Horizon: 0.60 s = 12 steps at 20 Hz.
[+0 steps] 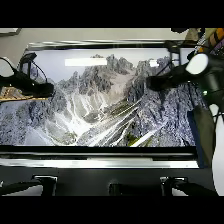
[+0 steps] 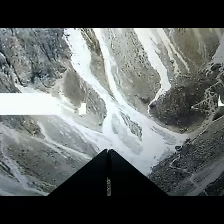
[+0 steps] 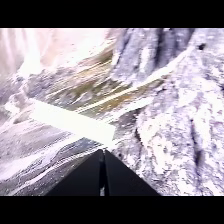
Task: Fold the clothes and pants, and hang the long-sleeved shirts on hangers.
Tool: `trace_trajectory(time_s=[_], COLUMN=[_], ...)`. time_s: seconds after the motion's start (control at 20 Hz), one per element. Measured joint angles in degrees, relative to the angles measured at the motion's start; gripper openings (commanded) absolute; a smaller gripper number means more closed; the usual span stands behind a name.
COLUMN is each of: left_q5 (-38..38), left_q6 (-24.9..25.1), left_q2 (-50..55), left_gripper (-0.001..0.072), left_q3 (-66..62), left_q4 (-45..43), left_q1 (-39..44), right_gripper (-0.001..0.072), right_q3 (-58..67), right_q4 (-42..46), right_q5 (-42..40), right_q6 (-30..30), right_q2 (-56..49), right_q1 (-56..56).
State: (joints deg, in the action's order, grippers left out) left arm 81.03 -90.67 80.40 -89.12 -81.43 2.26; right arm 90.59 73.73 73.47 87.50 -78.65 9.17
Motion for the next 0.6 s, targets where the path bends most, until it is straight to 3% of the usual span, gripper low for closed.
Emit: trace_trajectory(time_s=[0.6], left_q5=[0.3], left_q6=[-0.2], left_q2=[-0.1], left_gripper=[0.0015], left_q3=[5.3], left_q4=[-1.1], left_q1=[1.0], right_gripper=[0.0028], right_q3=[0.0], right_q4=[1.9], right_q5=[-0.4], right_q6=[-1.2], right_q2=[0.0], right_q1=[5.2])
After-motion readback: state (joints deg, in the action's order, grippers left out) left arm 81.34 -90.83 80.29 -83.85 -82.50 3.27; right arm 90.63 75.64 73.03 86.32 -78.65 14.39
